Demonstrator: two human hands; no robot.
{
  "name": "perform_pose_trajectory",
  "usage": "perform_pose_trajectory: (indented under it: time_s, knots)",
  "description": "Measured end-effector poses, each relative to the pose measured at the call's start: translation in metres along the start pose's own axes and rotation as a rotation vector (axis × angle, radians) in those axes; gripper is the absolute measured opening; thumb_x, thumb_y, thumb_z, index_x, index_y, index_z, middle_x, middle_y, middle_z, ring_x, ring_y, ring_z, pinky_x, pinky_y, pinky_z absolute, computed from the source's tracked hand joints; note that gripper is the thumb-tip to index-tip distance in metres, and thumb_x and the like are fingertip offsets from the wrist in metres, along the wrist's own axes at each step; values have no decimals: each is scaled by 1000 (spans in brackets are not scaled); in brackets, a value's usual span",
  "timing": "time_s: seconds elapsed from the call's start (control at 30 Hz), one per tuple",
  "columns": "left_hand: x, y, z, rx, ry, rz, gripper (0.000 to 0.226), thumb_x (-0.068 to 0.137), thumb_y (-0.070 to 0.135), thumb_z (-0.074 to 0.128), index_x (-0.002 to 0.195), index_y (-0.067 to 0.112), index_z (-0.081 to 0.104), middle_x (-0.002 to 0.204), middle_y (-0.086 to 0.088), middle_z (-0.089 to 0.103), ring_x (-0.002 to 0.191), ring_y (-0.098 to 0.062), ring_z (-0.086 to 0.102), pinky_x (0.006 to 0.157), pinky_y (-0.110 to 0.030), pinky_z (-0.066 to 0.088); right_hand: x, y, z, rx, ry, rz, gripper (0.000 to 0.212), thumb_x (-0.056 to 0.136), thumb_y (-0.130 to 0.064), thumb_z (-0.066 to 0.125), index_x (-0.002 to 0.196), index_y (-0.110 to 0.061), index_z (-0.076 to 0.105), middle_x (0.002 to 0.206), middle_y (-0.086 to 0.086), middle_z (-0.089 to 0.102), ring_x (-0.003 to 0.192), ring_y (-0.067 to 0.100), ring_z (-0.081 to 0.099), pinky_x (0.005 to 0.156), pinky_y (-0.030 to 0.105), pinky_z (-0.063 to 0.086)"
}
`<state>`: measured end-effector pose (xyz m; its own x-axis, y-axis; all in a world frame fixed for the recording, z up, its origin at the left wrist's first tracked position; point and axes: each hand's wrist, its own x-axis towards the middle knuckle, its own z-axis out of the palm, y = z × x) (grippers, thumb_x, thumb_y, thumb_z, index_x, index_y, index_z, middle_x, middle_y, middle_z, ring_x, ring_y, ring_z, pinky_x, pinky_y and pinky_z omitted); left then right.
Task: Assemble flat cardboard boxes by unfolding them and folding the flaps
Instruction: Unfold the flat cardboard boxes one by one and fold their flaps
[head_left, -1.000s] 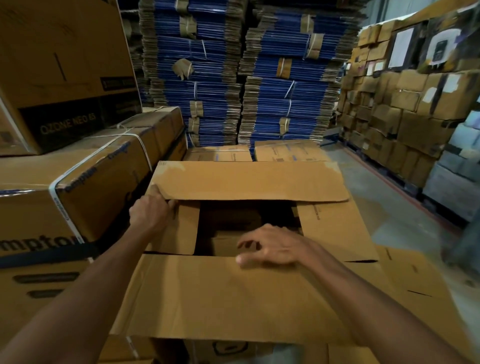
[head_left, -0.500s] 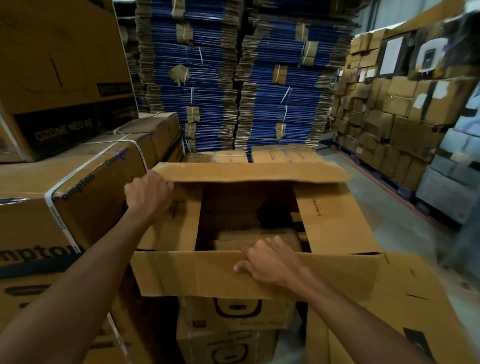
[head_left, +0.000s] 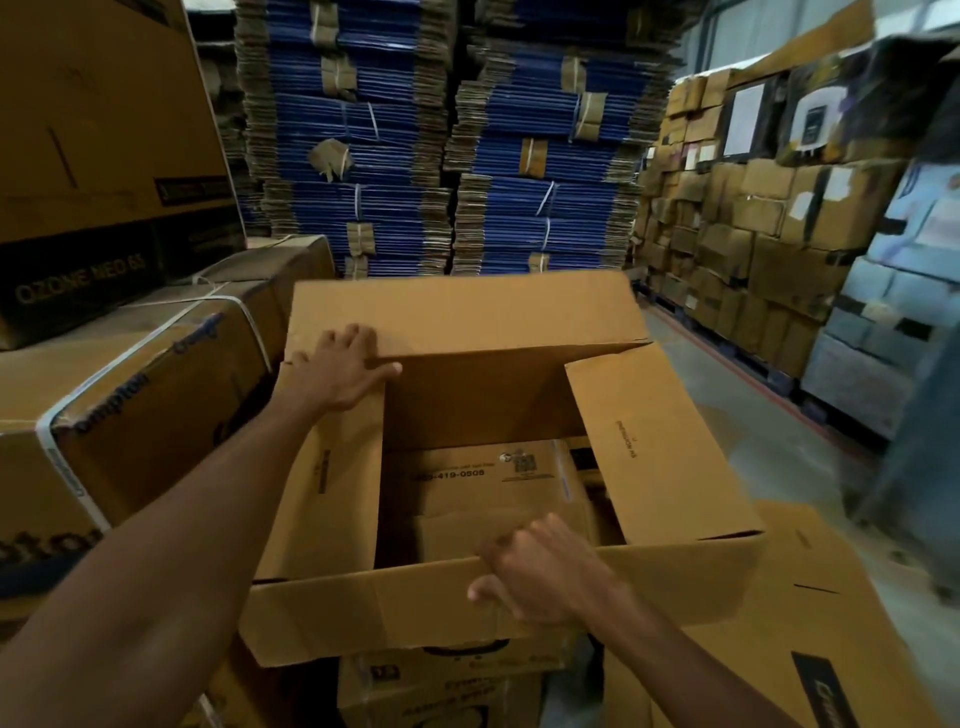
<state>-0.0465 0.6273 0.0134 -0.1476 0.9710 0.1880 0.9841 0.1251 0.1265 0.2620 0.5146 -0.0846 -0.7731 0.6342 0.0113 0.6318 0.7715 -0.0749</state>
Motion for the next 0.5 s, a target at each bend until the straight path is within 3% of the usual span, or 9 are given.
perform_pose_trajectory:
  time_s: [0.17, 0.27, 0.33, 0.4, 0.5]
  knots:
    - [-8, 10, 24, 134, -92, -90, 107, 85, 86, 39, 163, 25, -2, 171, -10, 1, 156, -37, -4, 119, -69, -3, -2, -2, -5, -66, 67, -33, 45, 104, -55, 41, 110, -16, 62, 73, -1, 58, 60, 12, 46, 74, 31, 29]
    - [-15, 15, 27, 146, -101, -135, 122, 80, 84, 52, 160, 23, -18, 168, -12, -20, 152, -42, -19, 118, -70, -6, 7, 0, -18, -117, 35, -52, 44, 105, -54, 38, 119, -18, 61, 72, -3, 56, 58, 10, 48, 61, 28, 29]
    - [-24, 20, 29, 152, -141, -216, 129, 80, 77, 63, 159, 21, -21, 166, -15, -25, 150, -48, -22, 117, -72, -7, 17, 3, -35, -182, 25, -70, 39, 106, -52, 40, 127, -25, 59, 70, -6, 51, 59, 8, 51, 59, 25, 37]
    - [-38, 25, 30, 224, -210, -283, 125, 83, 69, 65, 160, 19, -20, 165, -21, -23, 147, -55, -21, 116, -73, -7, 28, 7, -57, -222, 69, -75, 38, 104, -51, 45, 131, -27, 57, 70, -9, 44, 67, 8, 52, 65, 26, 41]
    - [-54, 32, 19, 195, -236, -351, 107, 90, 60, 62, 163, 17, -5, 168, -21, -7, 148, -59, -9, 116, -75, -2, 49, 13, -86, -176, 140, -17, 40, 99, -54, 53, 122, -22, 60, 75, -10, 48, 70, 6, 51, 61, 23, 34]
